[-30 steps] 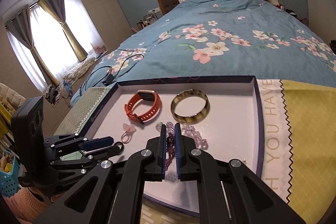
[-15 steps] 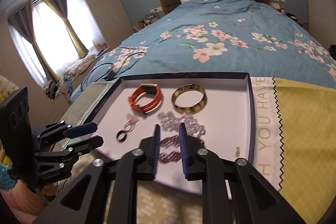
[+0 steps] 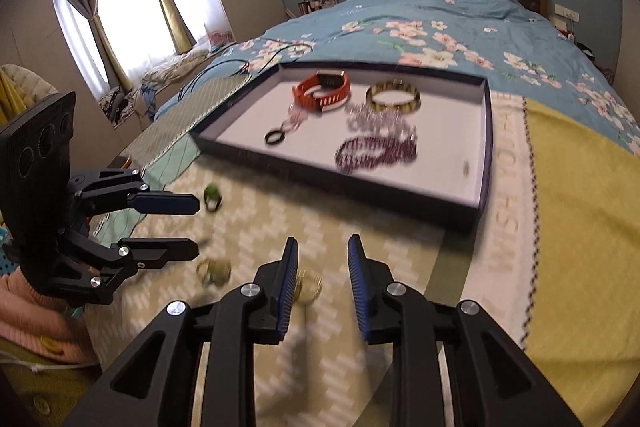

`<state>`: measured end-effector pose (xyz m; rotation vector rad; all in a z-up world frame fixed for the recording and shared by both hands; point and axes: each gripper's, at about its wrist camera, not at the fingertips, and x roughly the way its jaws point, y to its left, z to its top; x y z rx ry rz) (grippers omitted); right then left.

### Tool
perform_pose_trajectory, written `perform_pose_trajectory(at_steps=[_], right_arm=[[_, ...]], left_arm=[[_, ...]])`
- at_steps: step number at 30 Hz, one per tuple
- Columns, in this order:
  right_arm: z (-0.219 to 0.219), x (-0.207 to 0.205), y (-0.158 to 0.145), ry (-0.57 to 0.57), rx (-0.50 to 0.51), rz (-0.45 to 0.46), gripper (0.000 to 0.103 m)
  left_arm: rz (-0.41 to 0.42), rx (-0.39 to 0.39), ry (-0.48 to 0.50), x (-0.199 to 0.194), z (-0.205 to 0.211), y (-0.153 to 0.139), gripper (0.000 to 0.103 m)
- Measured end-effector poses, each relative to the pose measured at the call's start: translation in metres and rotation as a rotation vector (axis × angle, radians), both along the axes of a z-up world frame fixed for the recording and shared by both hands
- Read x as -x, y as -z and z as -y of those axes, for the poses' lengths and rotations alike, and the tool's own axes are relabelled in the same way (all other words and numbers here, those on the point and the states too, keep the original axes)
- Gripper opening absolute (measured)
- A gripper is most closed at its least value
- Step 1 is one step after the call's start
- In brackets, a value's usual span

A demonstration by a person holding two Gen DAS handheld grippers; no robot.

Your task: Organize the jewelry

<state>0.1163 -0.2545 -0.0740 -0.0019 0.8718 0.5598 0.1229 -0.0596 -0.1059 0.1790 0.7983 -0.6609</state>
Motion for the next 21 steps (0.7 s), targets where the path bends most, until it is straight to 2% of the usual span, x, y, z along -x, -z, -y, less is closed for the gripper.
perform_pose_trajectory(at_steps=[10,21], right_arm=[[-0.017,0.02,0.008,-0.056,0.04,0.005,0.024],[-0.032,0.022,0.015,-0.082,0.146,0.029,0.021]], left_arm=[[-0.037,-0.021,0.019,0.012,0.007,0.012,0.042],[-0.075,-0.041,0.026,0.001,0.016,0.018,0.029]])
